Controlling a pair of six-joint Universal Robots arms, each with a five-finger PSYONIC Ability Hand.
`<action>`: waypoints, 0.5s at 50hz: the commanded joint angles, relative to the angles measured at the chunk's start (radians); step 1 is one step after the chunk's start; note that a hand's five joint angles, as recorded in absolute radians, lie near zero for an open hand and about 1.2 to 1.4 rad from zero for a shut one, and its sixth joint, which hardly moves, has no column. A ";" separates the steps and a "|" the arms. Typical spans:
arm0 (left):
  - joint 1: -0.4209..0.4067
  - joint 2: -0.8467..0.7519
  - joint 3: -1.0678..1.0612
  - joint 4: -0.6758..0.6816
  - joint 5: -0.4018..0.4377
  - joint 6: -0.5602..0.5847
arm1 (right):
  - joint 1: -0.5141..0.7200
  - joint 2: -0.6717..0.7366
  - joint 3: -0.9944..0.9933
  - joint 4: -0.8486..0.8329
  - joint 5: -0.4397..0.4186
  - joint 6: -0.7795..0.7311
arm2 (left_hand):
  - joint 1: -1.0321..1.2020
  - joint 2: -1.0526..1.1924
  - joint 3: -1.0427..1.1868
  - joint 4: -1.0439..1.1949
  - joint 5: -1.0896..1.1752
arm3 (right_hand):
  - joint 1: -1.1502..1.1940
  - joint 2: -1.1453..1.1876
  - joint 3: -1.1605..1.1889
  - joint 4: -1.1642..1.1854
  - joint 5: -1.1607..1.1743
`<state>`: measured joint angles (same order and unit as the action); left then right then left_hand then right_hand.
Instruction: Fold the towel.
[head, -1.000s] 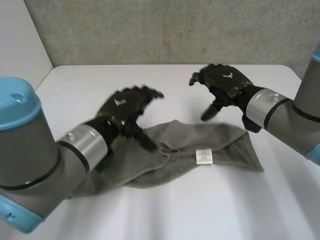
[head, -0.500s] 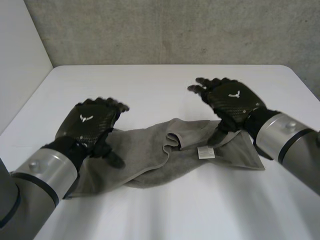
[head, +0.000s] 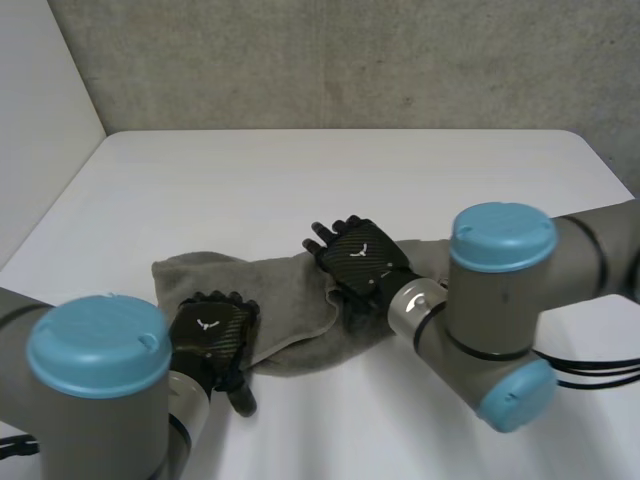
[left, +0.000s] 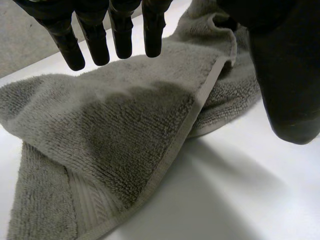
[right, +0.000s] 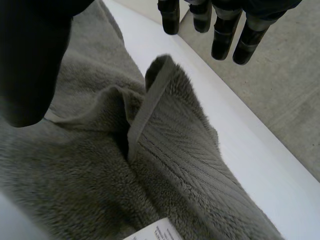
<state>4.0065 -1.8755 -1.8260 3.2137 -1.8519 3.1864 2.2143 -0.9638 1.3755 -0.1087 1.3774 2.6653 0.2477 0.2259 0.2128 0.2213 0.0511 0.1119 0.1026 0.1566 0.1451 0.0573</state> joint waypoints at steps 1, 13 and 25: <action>-0.004 -0.089 0.014 0.116 -0.049 0.007 | 0.024 0.135 -0.140 -0.040 0.017 -0.068 | -0.084 -0.062 -0.038 -0.047 -0.051 | 0.347 0.357 0.018 0.029 0.227; 0.006 -0.217 0.097 0.221 -0.072 0.018 | -0.015 0.191 -0.285 -0.042 0.038 -0.079 | -0.081 -0.059 -0.038 -0.047 -0.051 | 1.284 1.294 0.018 0.029 1.164; 0.039 -0.266 0.145 0.268 -0.093 0.082 | -0.157 0.053 -0.242 -0.037 0.022 -0.070 | -0.064 -0.042 -0.038 -0.047 -0.041 | 1.284 1.294 0.018 0.029 1.164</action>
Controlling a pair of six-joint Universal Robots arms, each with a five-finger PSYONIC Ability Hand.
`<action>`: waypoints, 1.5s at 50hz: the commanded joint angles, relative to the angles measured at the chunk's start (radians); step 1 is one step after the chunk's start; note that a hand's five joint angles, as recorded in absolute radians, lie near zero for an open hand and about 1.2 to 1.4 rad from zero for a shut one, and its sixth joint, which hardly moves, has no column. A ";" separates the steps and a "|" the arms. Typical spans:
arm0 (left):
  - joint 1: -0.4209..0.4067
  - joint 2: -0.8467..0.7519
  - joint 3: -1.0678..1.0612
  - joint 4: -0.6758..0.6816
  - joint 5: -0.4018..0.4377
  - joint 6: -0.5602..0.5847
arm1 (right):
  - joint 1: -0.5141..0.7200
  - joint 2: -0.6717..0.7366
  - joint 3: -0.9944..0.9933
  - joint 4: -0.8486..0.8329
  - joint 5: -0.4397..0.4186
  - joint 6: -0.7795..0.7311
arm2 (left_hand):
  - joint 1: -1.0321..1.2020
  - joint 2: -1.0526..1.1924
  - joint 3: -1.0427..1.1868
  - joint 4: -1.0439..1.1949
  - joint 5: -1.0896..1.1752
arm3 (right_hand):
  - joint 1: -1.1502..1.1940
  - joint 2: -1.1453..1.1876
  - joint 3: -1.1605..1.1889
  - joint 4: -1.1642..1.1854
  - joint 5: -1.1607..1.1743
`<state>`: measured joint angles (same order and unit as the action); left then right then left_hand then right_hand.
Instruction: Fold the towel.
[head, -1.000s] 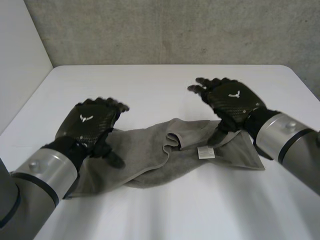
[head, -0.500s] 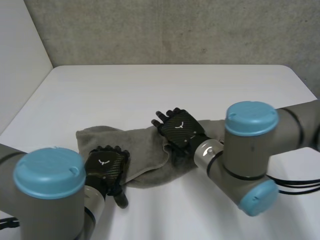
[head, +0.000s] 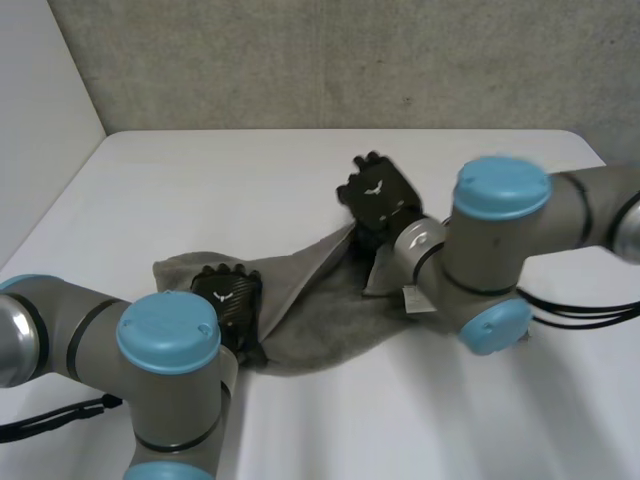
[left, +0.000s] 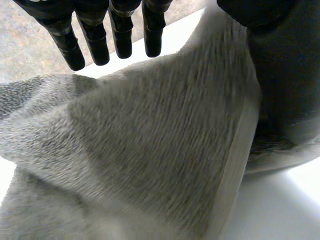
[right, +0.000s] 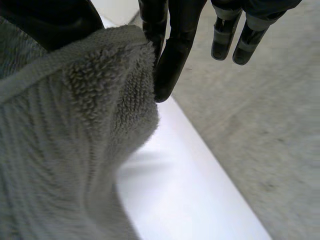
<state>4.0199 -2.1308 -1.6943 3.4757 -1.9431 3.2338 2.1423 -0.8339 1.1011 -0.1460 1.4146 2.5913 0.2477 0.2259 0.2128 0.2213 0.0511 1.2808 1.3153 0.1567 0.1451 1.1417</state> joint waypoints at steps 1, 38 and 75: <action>0.027 -0.011 0.016 0.005 -0.002 0.035 | -0.096 -0.080 0.036 0.003 -0.016 0.004 | -0.052 -0.030 -0.038 -0.047 -0.030 | 0.116 0.081 0.018 0.029 0.080; 0.211 0.137 0.146 -0.246 0.229 0.213 | -0.219 -0.303 0.240 0.310 -0.287 -0.008 | 1.149 1.170 -0.038 -0.047 1.171 | 0.116 0.081 0.018 0.029 0.080; 0.223 0.121 0.102 -0.293 0.245 0.218 | -0.202 -0.225 0.264 0.309 -0.302 0.007 | 0.121 0.143 -0.038 -0.047 0.144 | 0.116 0.081 0.018 0.029 0.080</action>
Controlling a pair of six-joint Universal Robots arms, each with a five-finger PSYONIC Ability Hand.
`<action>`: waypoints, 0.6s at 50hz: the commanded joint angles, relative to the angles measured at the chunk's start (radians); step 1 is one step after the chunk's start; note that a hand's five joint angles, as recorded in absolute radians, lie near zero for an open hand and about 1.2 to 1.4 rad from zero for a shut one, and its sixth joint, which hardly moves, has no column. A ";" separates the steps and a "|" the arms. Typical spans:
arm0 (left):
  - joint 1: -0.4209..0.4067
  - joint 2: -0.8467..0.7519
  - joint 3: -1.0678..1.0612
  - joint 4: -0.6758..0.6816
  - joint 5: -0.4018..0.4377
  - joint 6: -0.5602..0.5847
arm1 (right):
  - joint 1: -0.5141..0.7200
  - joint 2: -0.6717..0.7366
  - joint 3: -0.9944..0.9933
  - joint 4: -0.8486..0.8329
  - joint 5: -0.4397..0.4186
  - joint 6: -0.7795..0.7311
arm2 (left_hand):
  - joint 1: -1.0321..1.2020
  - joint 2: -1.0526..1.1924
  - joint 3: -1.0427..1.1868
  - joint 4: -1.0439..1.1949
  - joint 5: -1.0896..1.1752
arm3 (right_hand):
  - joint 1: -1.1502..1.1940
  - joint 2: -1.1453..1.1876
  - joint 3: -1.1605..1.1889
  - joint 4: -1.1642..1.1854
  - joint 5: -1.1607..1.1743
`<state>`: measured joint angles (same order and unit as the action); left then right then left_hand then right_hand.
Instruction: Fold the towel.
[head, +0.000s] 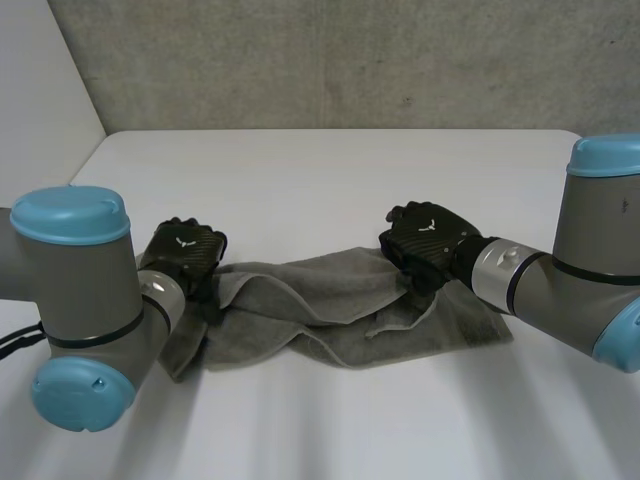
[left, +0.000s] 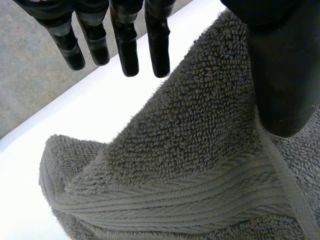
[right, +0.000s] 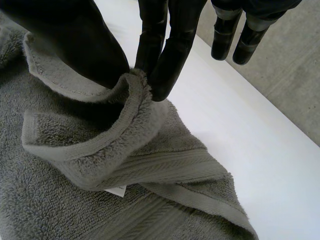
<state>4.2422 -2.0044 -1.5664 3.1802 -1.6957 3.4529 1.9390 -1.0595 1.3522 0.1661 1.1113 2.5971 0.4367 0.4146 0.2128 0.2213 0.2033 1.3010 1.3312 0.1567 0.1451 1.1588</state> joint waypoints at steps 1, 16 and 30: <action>-0.001 -0.005 -0.032 0.003 -0.001 -0.006 | 0.001 0.003 0.015 -0.005 0.001 0.001 | -0.065 -0.043 -0.038 -0.047 -0.006 | 0.095 0.065 0.018 0.029 0.063; 0.024 -0.036 0.058 0.032 -0.007 0.012 | -0.002 0.070 -0.086 -0.007 0.002 -0.015 | 0.960 0.982 -0.038 -0.047 1.018 | 0.095 0.065 0.018 0.029 0.063; 0.039 -0.019 0.433 0.546 0.163 0.121 | 0.001 0.109 -0.608 -0.444 0.034 0.107 | 0.960 0.982 -0.038 -0.047 1.018 | 0.095 0.065 0.018 0.029 0.063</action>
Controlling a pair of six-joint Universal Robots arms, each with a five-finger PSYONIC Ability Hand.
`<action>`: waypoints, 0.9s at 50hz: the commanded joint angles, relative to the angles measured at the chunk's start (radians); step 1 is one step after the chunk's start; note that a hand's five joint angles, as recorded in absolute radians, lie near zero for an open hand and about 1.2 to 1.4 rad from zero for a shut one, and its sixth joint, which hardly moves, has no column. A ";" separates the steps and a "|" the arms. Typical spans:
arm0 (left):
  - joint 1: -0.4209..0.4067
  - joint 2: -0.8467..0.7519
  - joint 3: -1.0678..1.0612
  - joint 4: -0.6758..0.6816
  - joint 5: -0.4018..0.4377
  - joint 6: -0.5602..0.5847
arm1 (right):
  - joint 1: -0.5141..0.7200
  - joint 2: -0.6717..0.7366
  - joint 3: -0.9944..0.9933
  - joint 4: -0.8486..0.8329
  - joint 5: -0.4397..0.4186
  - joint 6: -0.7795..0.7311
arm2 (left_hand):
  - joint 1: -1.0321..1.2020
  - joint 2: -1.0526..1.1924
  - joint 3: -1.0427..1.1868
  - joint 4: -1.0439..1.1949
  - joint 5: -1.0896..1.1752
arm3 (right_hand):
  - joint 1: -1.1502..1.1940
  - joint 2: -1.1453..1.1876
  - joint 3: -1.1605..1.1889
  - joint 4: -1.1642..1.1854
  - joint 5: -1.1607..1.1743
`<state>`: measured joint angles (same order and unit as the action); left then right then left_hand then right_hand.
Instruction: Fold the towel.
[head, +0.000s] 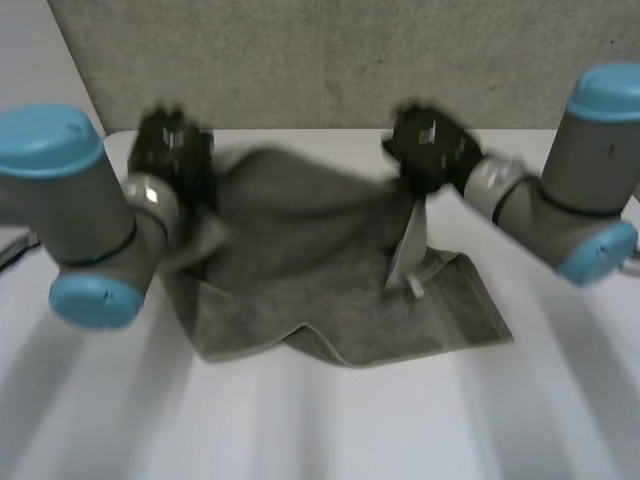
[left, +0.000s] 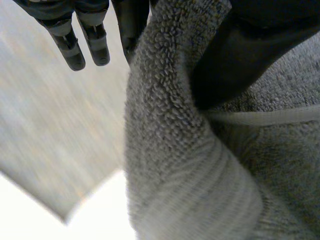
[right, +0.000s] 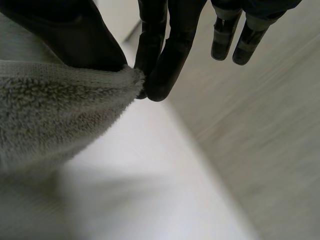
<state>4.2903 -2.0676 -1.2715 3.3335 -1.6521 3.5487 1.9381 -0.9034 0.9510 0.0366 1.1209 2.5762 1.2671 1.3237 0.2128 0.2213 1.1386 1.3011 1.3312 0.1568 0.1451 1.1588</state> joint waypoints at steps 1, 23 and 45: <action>-0.007 0.091 0.132 0.522 0.135 0.019 | -0.004 -0.110 -0.201 -0.408 0.042 0.204 | 0.129 0.073 -0.038 -0.047 0.083 | 0.095 0.065 0.018 0.029 0.063; 0.097 0.195 -0.362 0.615 0.275 -0.076 | -0.064 -0.338 0.322 -0.452 -0.296 0.444 | -0.276 -0.332 -0.038 -0.047 -0.322 | 0.095 0.065 0.018 0.029 0.063; 0.100 0.132 -0.493 0.155 0.347 0.110 | -0.045 -0.193 0.489 0.026 -0.184 -0.059 | -1.103 -1.160 -0.038 -0.047 -1.139 | -1.301 -1.331 0.018 0.029 -1.159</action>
<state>4.3947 -1.9755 -1.7831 3.5638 -1.2942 3.6283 1.8951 -1.0908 1.4761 -0.0095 0.7990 2.5199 0.2497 0.2291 0.2127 0.2214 0.0513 0.7102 0.7237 0.1572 0.1451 0.5277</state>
